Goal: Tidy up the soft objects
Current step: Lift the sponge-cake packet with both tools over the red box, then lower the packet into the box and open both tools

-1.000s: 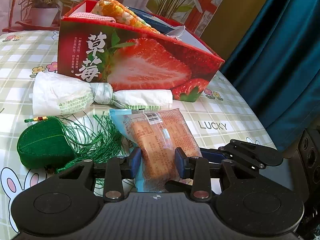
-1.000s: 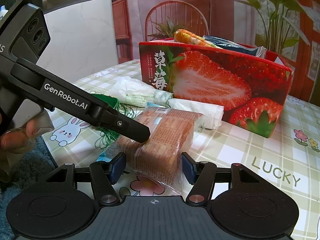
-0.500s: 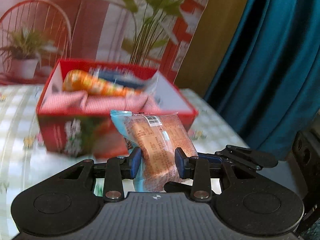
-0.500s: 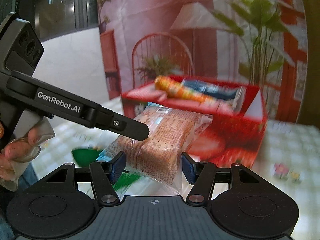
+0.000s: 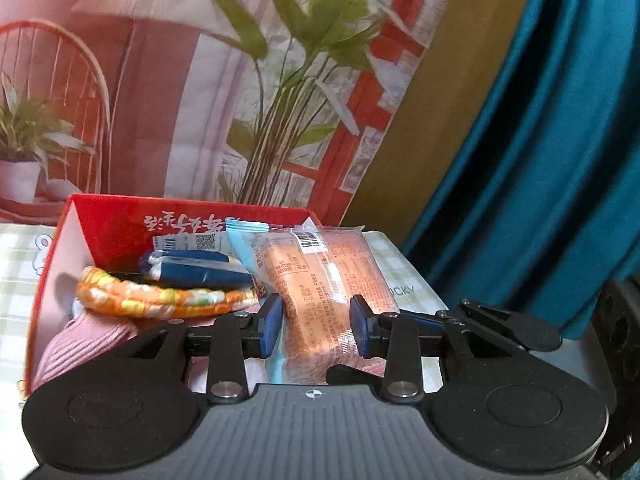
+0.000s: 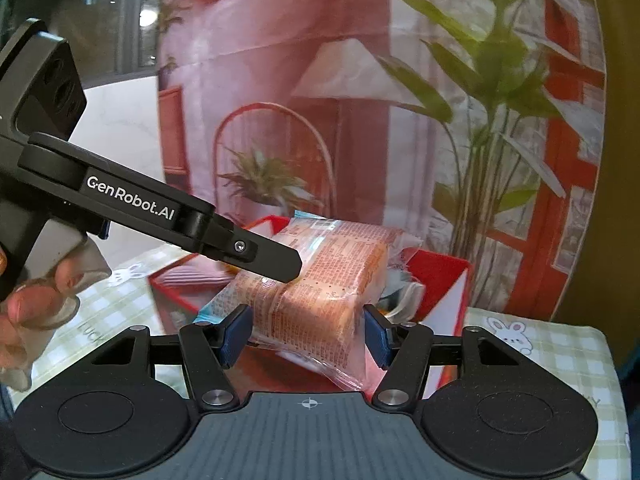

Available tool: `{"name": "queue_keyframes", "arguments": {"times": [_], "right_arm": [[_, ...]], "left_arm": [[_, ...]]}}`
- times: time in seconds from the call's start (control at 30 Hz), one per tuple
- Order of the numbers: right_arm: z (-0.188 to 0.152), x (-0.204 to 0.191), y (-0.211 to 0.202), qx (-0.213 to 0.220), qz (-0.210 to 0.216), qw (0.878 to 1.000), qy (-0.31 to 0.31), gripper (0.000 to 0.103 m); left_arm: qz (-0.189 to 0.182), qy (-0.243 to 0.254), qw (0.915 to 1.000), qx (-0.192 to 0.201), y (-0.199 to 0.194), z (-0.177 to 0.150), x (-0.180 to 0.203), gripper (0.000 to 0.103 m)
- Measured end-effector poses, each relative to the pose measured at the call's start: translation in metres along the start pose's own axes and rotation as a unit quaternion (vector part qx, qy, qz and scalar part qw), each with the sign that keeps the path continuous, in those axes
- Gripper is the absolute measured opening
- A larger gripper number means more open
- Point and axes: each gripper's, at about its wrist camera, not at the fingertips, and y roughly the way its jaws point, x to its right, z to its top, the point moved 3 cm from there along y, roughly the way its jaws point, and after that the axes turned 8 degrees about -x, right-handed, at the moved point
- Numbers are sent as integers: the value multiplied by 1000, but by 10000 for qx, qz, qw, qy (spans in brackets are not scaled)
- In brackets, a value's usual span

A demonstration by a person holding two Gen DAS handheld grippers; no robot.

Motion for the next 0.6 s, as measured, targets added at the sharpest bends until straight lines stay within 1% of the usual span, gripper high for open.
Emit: {"name": "queue_keyframes", "arguments": {"times": [0.1,0.17,0.23,0.3,0.43,0.57,0.6], "right_arm": [[3,11,18,-142,-41,9998,120,56],[2,16,28,-284,-92,9994,172,56],[0,19,37,-447,-252,9985,169,57],[-2,22,42,-561,-345,9976,208,58],[-4,26,39,-532,-460,9973,204,58],[0,28,32,-461,-472,9977,148,56],[2,27,31,-428,-472,9979,137,54]], "left_arm": [[-56,-326,9994,-110,18,5,-11,39],[-53,-458,9988,-176,29,4,-17,38],[140,-476,9986,-168,34,1,-19,38],[329,-393,9985,-170,35,-2,-20,37],[746,-32,9972,-68,29,-4,-21,37],[889,99,9960,30,20,-1,-25,37],[921,128,9957,45,18,-1,-25,37]]}}
